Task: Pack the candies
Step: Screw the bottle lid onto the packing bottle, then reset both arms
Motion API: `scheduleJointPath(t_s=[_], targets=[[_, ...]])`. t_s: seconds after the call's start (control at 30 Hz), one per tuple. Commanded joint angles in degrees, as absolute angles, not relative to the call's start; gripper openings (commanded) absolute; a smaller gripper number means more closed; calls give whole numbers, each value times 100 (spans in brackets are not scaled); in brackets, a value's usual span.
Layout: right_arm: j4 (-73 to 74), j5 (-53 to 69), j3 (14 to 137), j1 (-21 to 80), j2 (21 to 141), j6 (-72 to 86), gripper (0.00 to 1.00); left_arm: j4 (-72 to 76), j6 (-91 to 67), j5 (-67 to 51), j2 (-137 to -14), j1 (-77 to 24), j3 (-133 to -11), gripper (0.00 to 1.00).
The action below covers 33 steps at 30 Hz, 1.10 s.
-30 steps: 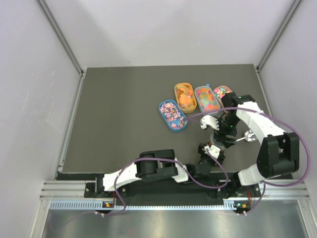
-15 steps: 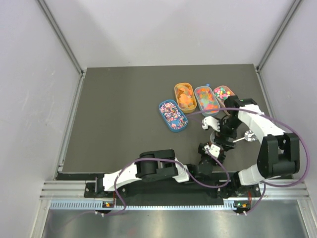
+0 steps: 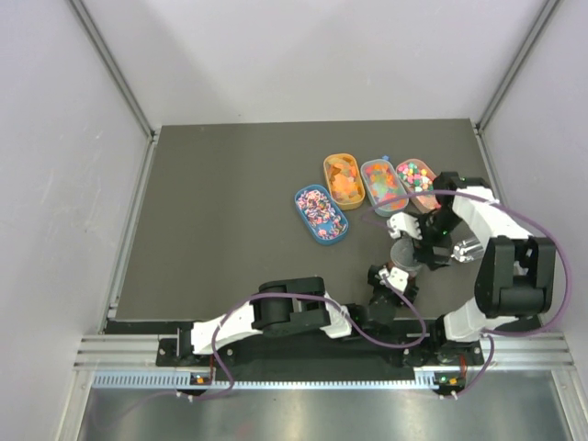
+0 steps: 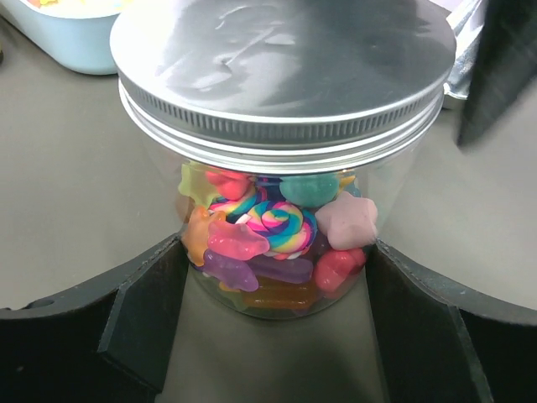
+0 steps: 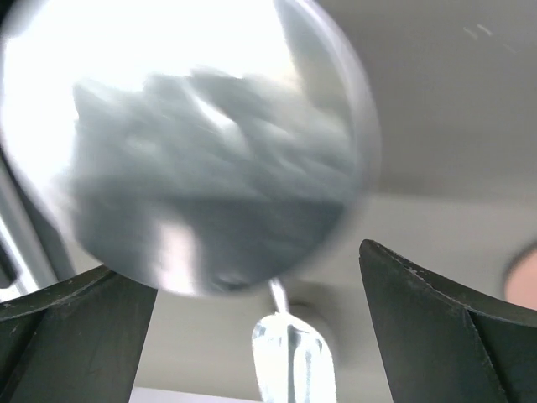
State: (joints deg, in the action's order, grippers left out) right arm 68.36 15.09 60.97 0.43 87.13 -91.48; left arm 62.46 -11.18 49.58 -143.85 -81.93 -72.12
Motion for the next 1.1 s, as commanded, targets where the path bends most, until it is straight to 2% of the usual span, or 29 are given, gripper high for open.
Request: scheduleJointPath(t_s=[0.0,0.03,0.07,0.13,0.17,0.23,0.27,0.3,0.37,0.4,0.53,0.8,0.9,1.07], targets=[[7023,1758,6609,-193,8850,-9079,100,263,-2901,5352,-16910,-8042,-5959,0],[6962,1749,6601,-228,8807,-9088,100,307,-2848,5518,-16910,-8042,-5950,0],[6926,1740,6557,-246,8789,-9105,100,351,-2795,5572,-16884,-8033,-5924,21],[6864,1740,6513,-281,8736,-9114,100,456,-2699,5703,-16866,-8033,-5906,46],[6882,1732,6487,-290,8728,-9114,100,535,-2524,5695,-16823,-8016,-5871,53],[6882,1740,6451,-316,8710,-9097,100,703,-2321,5722,-16822,-7989,-5862,57],[6882,1723,6425,-334,8710,-9079,100,773,-2242,5713,-16831,-7972,-5845,62],[6847,1723,6407,-351,8701,-9079,100,808,-2180,5713,-16831,-7963,-5836,70],[6838,1723,6399,-378,8675,-9062,100,1053,-1935,5809,-16796,-7963,-5766,74],[6838,1731,6407,-395,8675,-9044,100,1168,-1803,5818,-16778,-7963,-5748,82],[6873,1767,6451,-422,8649,-8974,100,1773,-892,5976,-16673,-7954,-5643,89],[6882,1942,6548,-475,8447,-8965,100,2785,121,6065,-16146,-7901,-5247,95],[6864,1995,6548,-483,8350,-8965,100,2874,307,5994,-15926,-7910,-5116,98],[6987,2118,6495,-492,8139,-9026,100,2760,456,5730,-15381,-7901,-4834,98]])
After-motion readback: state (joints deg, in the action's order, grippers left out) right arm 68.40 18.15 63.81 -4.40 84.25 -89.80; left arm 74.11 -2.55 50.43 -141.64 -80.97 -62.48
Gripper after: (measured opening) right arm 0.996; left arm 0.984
